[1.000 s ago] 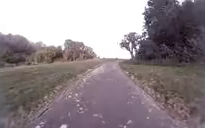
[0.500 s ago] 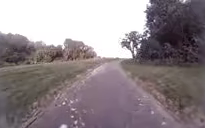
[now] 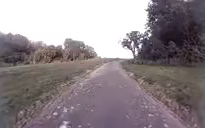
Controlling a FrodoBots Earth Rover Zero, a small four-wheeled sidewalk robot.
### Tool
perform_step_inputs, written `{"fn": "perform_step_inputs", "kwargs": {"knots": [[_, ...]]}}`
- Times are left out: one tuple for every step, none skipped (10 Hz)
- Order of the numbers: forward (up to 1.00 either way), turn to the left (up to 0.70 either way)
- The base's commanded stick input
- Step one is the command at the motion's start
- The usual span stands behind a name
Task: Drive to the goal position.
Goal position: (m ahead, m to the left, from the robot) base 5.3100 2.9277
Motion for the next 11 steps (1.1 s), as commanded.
{"fn": "perform_step_inputs", "kwargs": {"knots": [[0.70, 0.00], [0.70, 0.00], [0.70, 0.00], [0.70, 0.00], [0.70, -0.06], [0.70, -0.28], [0.70, -0.35], [0.70, -0.35], [0.70, -0.35], [0.70, -0.35], [0.70, -0.35]]}}
